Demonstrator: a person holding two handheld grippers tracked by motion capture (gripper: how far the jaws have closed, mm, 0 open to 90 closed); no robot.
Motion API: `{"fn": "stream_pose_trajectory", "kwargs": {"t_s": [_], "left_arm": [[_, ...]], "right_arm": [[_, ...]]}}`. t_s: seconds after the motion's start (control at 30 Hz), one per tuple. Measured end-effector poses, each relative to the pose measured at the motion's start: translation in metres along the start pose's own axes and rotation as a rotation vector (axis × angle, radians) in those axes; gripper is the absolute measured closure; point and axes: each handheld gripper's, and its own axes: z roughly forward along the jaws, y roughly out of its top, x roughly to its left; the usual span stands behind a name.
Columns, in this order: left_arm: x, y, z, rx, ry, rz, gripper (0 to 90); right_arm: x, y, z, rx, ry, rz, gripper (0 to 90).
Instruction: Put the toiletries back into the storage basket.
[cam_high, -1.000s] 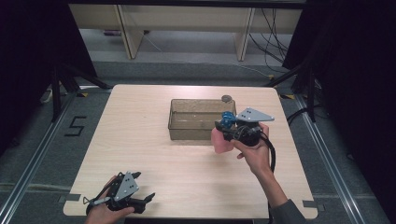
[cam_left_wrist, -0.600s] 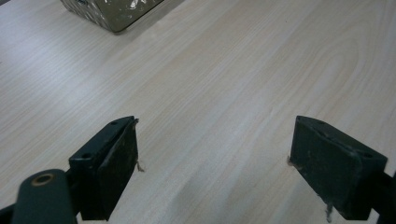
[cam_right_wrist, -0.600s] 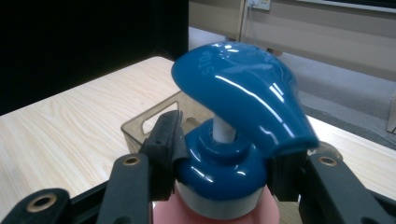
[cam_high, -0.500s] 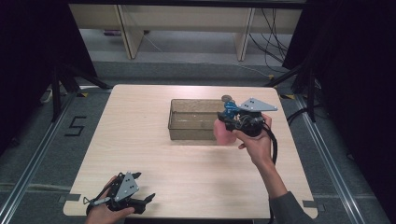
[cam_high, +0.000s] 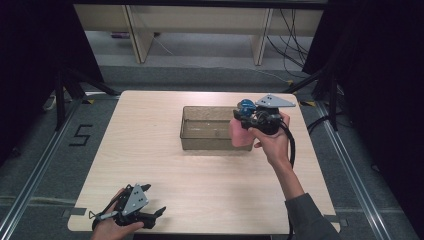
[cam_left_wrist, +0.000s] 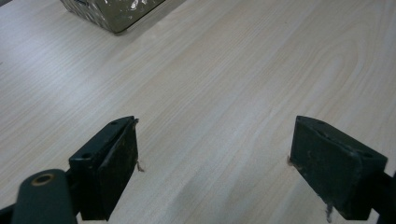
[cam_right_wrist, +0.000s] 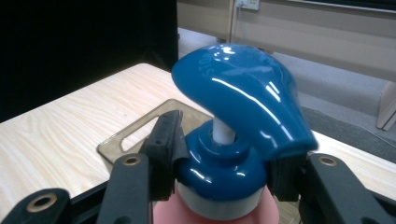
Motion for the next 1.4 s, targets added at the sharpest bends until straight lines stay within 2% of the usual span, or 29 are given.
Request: {"fn": "stream_pose_trajectory", "kwargs": {"t_s": [0.03,0.07,0.1,0.13,0.2,0.23,0.27,0.3,0.43,0.5,0.53,0.6,0.67,0.7,0.77,0.8,0.83,1.03,1.1,1.17,1.2,1.27,1.3,1.33,1.37,1.4], "left_arm": [[-0.001,0.000,0.001,-0.021,0.002,-0.023,14.8],[0.000,0.000,0.000,-0.001,0.002,0.006,14.8],[0.000,0.000,0.000,0.002,-0.005,0.002,14.8],[-0.001,0.000,0.001,0.000,0.005,0.001,14.8],[0.000,0.000,0.001,0.002,0.007,0.003,14.8],[0.000,0.000,0.000,0.003,-0.002,0.002,14.8],[0.000,0.000,0.001,0.001,-0.003,0.000,14.8],[0.000,0.000,0.001,-0.002,0.009,0.003,14.8],[0.000,0.000,0.001,-0.004,0.004,0.000,14.8],[-0.001,0.000,0.001,-0.002,0.014,0.004,14.8],[-0.001,0.000,0.001,-0.002,0.012,0.002,14.8],[0.000,0.000,0.000,0.005,-0.001,0.004,14.8],[-0.001,0.000,0.001,-0.002,0.010,0.003,14.8],[-0.001,0.000,0.001,-0.001,0.012,0.003,14.8],[0.000,0.000,0.001,-0.001,0.003,0.005,14.9],[0.000,0.000,0.001,-0.004,0.003,0.001,14.8],[0.000,0.000,0.000,0.000,-0.002,0.002,14.8],[0.000,0.000,0.001,-0.001,0.006,0.003,14.8],[0.000,0.000,0.001,-0.001,0.001,0.004,14.8],[-0.001,0.000,0.002,-0.016,-0.002,-0.020,14.8],[0.000,0.000,0.001,-0.003,-0.002,-0.002,14.8],[0.000,0.000,0.000,0.003,0.000,0.002,14.8],[0.000,0.000,0.000,0.005,0.000,0.002,14.8],[-0.001,0.000,0.002,-0.017,-0.004,-0.023,14.8],[-0.001,0.000,0.002,-0.018,-0.001,-0.019,14.8],[0.000,0.000,0.000,0.000,-0.003,0.002,14.8]], "right_arm": [[-0.005,0.002,0.003,-0.008,-0.014,-0.017,53.5],[-0.005,0.002,0.003,-0.008,-0.014,-0.017,53.5],[-0.007,0.003,0.006,0.001,-0.016,0.001,53.5],[-0.007,0.004,0.006,0.010,-0.021,0.012,53.5],[-0.009,0.004,0.009,0.002,-0.026,0.003,53.5],[-0.009,0.004,0.010,0.008,-0.021,0.020,53.5],[-0.012,0.005,0.012,0.004,-0.027,0.008,53.5],[-0.015,0.005,0.014,0.008,-0.035,0.018,53.5],[-0.019,0.003,0.019,0.005,-0.038,0.019,53.5],[-0.021,0.001,0.022,0.012,-0.049,0.035,53.5],[-0.022,0.001,0.023,0.010,-0.054,0.024,53.5],[-0.024,0.000,0.027,0.012,-0.058,0.045,53.5],[-0.025,0.000,0.028,0.014,-0.053,0.046,53.5],[-0.027,0.000,0.029,0.007,-0.063,0.029,53.5],[-0.028,0.000,0.031,0.014,-0.065,0.033,53.6],[-0.027,-0.001,0.033,0.018,-0.071,0.056,53.6],[-0.029,-0.001,0.034,0.007,-0.071,0.042,53.6],[-0.033,-0.004,0.039,0.020,-0.088,0.068,53.5],[-0.033,-0.005,0.040,0.031,-0.093,0.062,53.5],[-0.033,-0.006,0.042,0.032,-0.092,0.058,53.6],[-0.033,-0.007,0.043,0.025,-0.094,0.048,53.6],[-0.034,-0.008,0.044,0.025,-0.086,0.036,53.6],[-0.033,-0.009,0.045,0.035,-0.083,0.050,53.6],[-0.033,-0.009,0.045,0.035,-0.083,0.050,53.6],[-0.033,-0.009,0.045,0.039,-0.097,0.046,53.6],[-0.033,-0.012,0.047,0.036,-0.089,0.067,53.6]]}}
